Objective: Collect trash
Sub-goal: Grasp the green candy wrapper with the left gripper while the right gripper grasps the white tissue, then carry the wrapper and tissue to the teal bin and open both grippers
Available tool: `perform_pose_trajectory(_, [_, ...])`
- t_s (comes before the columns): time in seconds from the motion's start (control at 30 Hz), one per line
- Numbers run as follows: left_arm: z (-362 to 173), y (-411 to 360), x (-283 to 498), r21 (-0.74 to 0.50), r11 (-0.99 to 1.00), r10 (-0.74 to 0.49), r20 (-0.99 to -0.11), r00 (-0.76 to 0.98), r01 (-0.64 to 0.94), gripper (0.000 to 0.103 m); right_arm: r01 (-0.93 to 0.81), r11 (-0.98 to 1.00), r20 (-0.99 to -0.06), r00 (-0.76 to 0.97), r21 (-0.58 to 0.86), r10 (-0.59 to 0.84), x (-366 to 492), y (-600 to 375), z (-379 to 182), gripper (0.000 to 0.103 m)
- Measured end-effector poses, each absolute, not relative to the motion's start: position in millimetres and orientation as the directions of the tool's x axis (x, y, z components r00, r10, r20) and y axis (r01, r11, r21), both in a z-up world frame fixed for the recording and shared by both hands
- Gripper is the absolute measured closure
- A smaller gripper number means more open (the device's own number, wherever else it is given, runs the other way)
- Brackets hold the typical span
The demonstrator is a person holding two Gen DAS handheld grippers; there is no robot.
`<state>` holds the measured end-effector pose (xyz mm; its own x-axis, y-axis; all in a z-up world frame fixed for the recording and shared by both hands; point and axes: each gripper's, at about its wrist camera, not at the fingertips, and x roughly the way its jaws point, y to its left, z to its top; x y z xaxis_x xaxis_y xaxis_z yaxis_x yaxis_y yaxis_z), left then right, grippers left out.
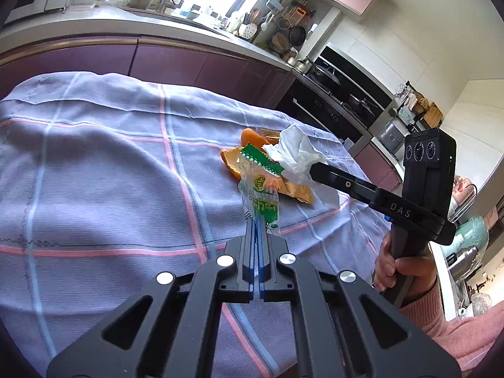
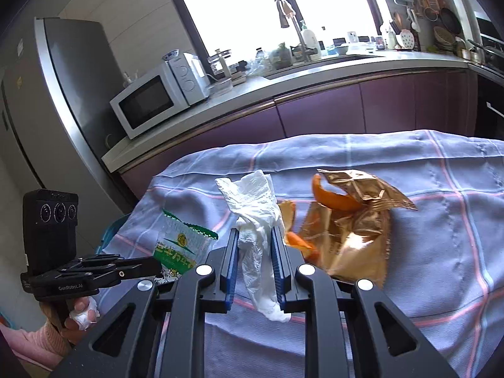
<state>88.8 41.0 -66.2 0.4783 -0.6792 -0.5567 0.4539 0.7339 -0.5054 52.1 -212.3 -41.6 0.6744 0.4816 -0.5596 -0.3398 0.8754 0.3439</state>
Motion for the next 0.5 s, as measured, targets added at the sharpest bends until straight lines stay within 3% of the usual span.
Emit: perform_pose_trajectory(0.5, [-38.8, 184.4, 33.7, -0.473, 0.842, -0.506, -0.527, 0.683, 0.259, 0.101, -0.604, 0.714, -0.550, 0.484, 0.353, 0.681, 66.4, -87.1, -24.2, 0.084])
